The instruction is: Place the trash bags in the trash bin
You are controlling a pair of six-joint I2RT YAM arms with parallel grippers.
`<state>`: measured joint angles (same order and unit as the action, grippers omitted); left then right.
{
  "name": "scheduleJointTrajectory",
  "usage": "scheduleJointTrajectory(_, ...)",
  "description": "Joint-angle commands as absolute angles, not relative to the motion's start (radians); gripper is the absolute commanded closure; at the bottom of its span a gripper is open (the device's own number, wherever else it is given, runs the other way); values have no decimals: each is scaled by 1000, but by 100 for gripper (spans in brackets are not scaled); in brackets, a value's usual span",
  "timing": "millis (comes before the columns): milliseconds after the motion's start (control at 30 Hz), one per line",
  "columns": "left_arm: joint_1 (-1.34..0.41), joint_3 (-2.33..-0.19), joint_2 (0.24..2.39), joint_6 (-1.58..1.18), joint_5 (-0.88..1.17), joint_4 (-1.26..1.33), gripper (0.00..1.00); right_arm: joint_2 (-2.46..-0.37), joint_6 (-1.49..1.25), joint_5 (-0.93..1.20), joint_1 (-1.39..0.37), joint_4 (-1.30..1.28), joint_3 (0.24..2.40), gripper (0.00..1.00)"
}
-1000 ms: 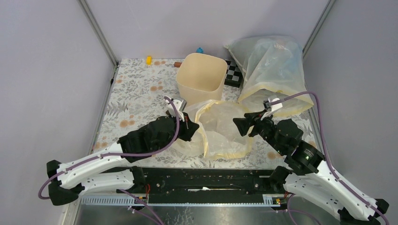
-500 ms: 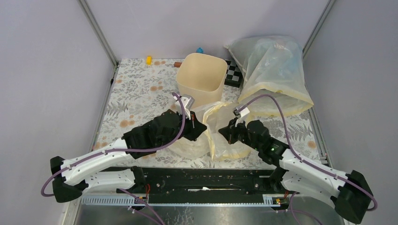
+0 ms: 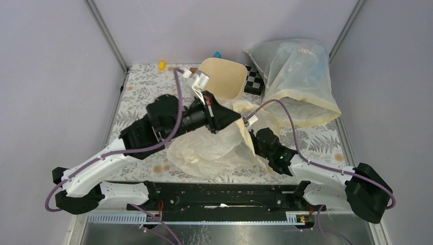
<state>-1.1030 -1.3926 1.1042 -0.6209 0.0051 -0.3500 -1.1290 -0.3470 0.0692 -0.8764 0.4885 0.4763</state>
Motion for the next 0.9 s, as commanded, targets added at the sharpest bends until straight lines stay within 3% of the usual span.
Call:
scheduleJointTrajectory(0,-1057,-1594,1120,-623,94,-315,100,-1096,-347,-8,-884,512,514,100)
scheduleJointTrajectory(200,-1011,-1727,1104,-628,126,-362,100,-1033,-362,-258,-883,382,511,100)
scheduleJointTrajectory(367,-1010,-1646,1060,-620,133,-378,100,-958,-362,-337,-883,302,532,98)
scheduleJointTrajectory(567,-1008,-1503,1055,-610,212,-390,100,-874,-287,-112,-884,190,625,63)
scheduleJointTrajectory(767,-1003,-1396,1054,-595,184,-385,100,-832,-277,-46,-884,61,718,51)
scheduleJointTrajectory(867,-992,-1391,1066,-579,160,-411,100,-807,-264,-52,-884,9,751,37)
